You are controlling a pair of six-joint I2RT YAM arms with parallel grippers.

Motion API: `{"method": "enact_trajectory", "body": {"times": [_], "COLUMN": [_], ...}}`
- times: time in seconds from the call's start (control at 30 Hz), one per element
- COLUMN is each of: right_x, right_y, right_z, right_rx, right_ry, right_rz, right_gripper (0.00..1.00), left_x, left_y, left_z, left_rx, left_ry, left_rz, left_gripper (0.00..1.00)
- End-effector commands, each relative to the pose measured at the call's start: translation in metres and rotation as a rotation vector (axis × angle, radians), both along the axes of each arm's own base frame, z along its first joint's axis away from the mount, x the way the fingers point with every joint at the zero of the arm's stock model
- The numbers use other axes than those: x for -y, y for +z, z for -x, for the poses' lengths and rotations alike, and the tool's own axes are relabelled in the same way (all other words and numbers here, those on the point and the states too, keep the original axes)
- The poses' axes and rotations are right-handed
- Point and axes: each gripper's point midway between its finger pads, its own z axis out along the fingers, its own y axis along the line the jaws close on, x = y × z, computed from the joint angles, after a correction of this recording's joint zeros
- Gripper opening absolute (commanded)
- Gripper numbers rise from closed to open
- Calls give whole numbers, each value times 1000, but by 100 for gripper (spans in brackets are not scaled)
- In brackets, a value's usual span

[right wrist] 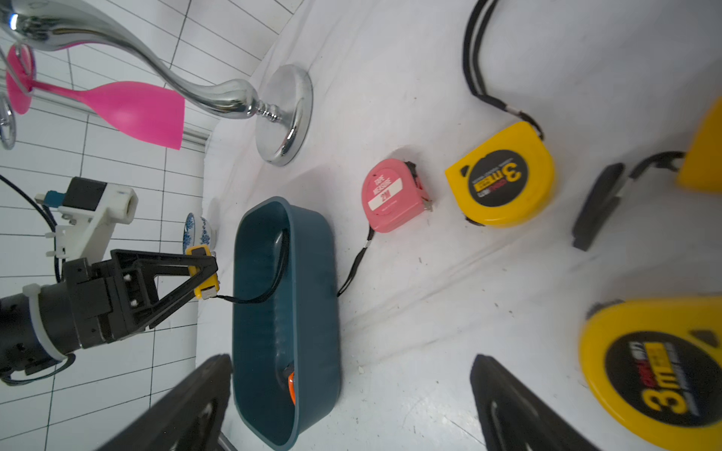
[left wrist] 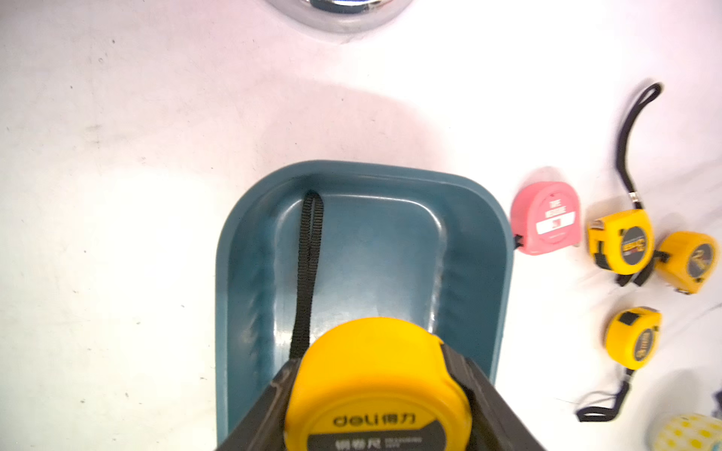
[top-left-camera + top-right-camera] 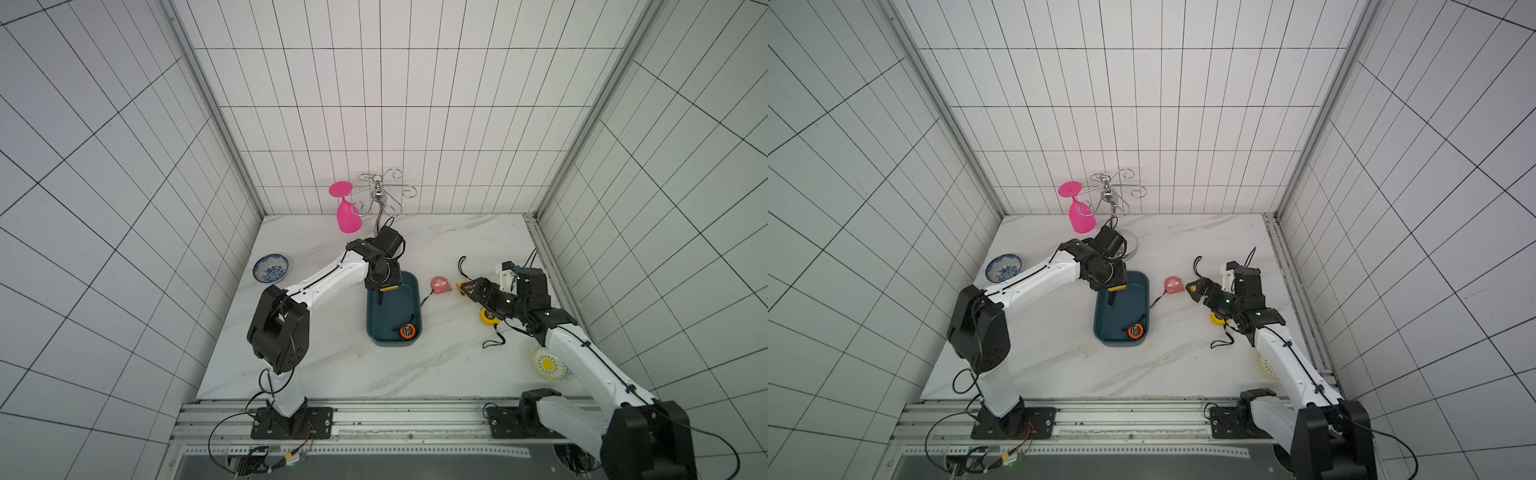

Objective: Take the tape measure out of the storage box
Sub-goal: Pick up the tape measure from the storage box, then place the tape measure at the center of the board.

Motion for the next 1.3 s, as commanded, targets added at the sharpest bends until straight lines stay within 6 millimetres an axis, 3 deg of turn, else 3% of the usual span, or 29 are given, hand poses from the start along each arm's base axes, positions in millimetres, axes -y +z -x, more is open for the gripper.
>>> {"method": "enact_trajectory", "body": {"times": [0.0, 0.43, 0.87, 1.27], "right_x": [-19, -85, -122, -124], "right_y": [11, 48, 71, 87], "right_z": [-1, 6, -1, -4], "right_rx": [80, 264, 379, 469], "right_ry": [25, 164, 230, 214], "right_rz": [-32, -116, -147, -146], "right_gripper": [99, 98, 93, 89], "left_x": [21, 57, 76, 91], "left_y": [32, 101, 116, 111], "left_z": [-5, -15, 3, 20], "left_rx": [20, 34, -24, -92], "left_ry": [60, 112, 94, 84], "left_rz": [150, 419, 491, 517], "left_gripper": [0, 0, 0, 0]}}
